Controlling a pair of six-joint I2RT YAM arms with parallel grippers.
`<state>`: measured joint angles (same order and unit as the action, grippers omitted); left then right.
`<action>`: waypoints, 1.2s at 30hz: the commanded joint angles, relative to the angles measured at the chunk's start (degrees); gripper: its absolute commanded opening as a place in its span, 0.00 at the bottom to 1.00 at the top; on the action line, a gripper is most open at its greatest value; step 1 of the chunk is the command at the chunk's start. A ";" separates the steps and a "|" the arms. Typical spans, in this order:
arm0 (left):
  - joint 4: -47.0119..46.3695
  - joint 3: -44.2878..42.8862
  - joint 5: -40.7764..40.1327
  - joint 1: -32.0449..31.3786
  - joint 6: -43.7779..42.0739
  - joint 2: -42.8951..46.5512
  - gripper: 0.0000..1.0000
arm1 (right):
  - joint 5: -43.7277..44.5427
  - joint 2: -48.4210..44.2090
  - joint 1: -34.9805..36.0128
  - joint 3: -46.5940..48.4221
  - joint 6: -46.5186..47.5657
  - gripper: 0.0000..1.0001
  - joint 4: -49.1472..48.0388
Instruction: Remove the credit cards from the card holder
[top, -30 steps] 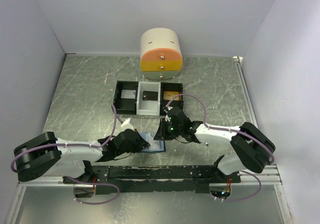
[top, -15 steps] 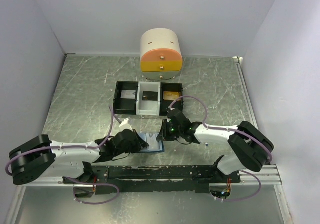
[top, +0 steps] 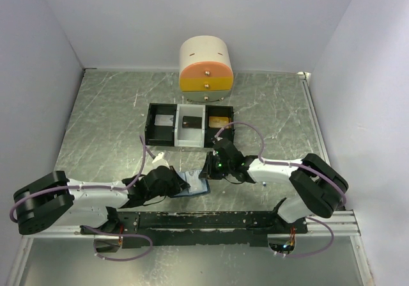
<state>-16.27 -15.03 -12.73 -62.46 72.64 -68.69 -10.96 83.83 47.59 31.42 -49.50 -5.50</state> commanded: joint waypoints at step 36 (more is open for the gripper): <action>9.84 -2.97 -2.42 0.23 -0.32 3.31 0.13 | -6.27 -2.34 1.40 5.16 8.27 0.20 2.79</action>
<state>-7.40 -16.67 -14.24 -62.46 73.43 -65.58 -13.93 79.92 47.86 34.17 -43.44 -2.07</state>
